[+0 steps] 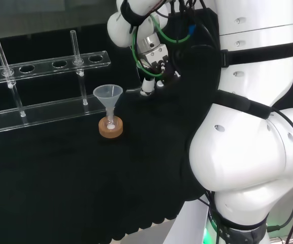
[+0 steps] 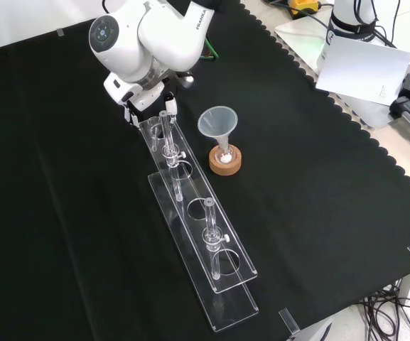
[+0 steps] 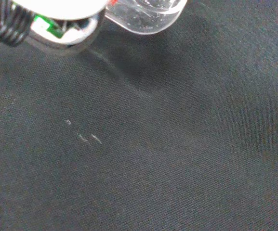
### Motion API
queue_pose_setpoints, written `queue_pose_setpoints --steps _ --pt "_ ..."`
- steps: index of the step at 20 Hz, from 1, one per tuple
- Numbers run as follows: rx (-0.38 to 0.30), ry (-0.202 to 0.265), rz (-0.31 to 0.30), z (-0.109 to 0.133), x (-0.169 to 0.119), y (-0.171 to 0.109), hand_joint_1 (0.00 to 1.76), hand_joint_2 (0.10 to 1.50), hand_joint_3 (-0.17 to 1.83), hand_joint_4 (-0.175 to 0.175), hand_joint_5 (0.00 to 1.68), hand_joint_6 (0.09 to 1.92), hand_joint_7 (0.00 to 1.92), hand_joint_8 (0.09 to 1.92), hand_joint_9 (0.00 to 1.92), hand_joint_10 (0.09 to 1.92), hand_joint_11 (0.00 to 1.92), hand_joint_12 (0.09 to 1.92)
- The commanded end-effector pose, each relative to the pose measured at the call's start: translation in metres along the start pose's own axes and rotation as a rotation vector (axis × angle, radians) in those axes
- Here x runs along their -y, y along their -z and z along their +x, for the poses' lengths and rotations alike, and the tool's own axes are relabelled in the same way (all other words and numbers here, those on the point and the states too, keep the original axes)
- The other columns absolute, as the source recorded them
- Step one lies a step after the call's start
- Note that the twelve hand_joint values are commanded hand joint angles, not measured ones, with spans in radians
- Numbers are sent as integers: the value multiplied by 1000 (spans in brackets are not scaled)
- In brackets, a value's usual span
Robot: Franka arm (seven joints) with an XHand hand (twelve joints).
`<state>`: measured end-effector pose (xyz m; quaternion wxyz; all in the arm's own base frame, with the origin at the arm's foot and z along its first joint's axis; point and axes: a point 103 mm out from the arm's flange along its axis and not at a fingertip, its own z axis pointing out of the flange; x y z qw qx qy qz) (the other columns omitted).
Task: Put the weighing funnel back on the table.
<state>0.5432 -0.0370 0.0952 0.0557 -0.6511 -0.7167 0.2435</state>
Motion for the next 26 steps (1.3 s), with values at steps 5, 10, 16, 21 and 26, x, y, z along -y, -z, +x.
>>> queue_pose_setpoints --steps 5,10,16,21,26 --pt "9 -11 -5 -2 -3 -4 1159 645 561 175 1498 194 962 549 1372 87 1136 799" --pt "19 -37 -45 -6 -2 -11 1158 643 564 175 1496 200 961 550 1369 87 1135 799" --pt "27 -55 -50 -8 -1 -12 1156 641 574 175 1474 249 932 564 1352 87 1118 812" --pt "11 -54 -55 -9 0 -12 1138 708 491 175 1378 406 866 592 1308 87 1059 845" --pt "44 -57 -12 -10 1 -11 1016 689 441 6 608 619 538 669 1043 87 694 1088"
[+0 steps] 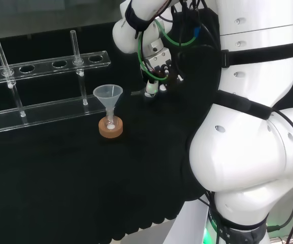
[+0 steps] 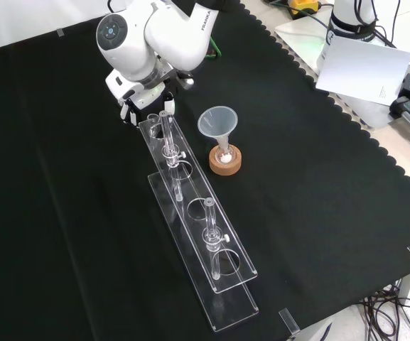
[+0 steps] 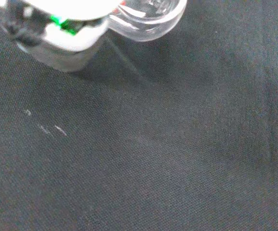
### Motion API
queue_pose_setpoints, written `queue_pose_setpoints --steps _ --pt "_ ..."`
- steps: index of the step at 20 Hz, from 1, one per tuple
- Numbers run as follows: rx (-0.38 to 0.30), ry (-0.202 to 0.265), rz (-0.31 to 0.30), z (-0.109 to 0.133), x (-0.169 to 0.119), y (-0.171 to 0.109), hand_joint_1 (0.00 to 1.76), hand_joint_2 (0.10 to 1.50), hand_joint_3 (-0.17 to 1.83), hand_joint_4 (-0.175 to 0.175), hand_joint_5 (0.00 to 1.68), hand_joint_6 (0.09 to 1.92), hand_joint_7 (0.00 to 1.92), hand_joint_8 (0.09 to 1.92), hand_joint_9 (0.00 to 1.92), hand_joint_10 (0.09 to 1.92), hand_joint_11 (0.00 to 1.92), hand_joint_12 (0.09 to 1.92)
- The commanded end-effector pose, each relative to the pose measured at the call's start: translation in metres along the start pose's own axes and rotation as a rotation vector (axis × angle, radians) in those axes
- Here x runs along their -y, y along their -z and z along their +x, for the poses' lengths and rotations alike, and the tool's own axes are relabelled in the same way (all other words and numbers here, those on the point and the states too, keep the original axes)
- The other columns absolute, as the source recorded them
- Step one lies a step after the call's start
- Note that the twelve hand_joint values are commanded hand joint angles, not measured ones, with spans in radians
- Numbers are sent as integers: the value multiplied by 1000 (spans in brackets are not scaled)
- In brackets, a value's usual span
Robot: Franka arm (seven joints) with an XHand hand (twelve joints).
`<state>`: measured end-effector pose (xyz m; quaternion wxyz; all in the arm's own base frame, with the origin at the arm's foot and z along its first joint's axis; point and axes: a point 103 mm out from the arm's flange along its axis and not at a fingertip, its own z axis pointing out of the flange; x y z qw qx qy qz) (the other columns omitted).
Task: Put the weighing funnel back on the table.
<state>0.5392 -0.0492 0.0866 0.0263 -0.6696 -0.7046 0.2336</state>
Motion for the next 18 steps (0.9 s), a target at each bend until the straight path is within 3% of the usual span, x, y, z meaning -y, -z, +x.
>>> queue_pose_setpoints --steps 1,3,7,12,18 --pt "27 -1 47 -1 1 1 999 646 512 -7 491 539 473 678 983 87 619 1137" --pt "31 0 64 -2 1 1 966 594 589 -15 345 357 351 679 868 87 476 1227" --pt "32 4 70 -3 3 4 926 568 611 -15 219 116 151 656 703 87 314 1306" --pt "-10 0 39 -11 14 20 900 560 595 -14 168 87 73 632 622 87 237 1335" --pt "-61 -10 4 -19 36 41 862 560 586 -12 197 87 114 647 633 87 230 1343"
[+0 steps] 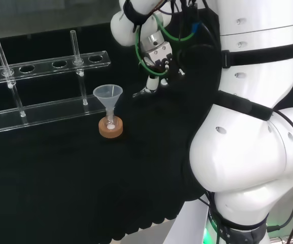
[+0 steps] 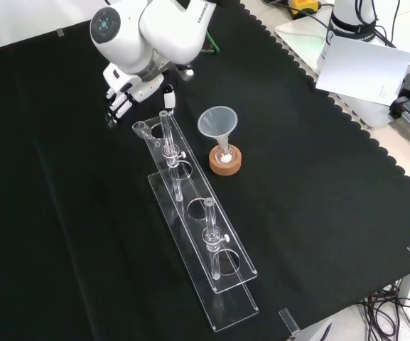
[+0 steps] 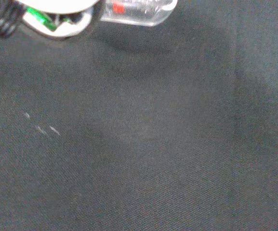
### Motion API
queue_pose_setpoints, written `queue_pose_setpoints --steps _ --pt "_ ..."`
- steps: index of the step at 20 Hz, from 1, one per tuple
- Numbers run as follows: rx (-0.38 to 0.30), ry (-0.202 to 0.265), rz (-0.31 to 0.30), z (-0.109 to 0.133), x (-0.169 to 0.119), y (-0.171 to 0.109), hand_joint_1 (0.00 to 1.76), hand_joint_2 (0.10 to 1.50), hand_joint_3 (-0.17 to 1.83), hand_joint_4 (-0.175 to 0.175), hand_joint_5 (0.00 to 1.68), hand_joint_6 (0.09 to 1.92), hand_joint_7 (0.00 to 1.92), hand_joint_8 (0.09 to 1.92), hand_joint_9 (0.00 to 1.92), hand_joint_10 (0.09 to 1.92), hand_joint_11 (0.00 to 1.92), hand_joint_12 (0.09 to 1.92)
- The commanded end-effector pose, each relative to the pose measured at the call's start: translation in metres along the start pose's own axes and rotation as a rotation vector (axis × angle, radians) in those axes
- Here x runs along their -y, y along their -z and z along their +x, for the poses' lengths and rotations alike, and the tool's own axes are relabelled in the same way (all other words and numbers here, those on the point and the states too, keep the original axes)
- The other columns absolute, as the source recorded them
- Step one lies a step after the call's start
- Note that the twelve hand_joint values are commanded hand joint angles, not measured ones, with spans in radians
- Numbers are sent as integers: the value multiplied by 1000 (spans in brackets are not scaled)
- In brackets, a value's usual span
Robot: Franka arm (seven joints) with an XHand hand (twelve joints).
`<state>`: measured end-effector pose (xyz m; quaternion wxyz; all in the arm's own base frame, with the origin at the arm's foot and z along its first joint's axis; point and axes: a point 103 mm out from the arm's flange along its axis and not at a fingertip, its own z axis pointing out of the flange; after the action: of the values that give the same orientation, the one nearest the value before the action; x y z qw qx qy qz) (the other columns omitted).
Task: Put the weighing funnel back on the table.
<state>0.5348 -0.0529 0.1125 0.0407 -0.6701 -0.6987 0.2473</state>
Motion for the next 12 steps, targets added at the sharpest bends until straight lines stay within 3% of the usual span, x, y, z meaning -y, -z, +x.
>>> queue_pose_setpoints --steps 1,12 --pt "-64 -11 -42 -10 30 25 853 561 585 -11 207 87 129 651 640 87 232 1344" --pt "-81 -39 -84 -7 78 52 828 574 559 -10 251 87 186 649 669 87 238 1346"
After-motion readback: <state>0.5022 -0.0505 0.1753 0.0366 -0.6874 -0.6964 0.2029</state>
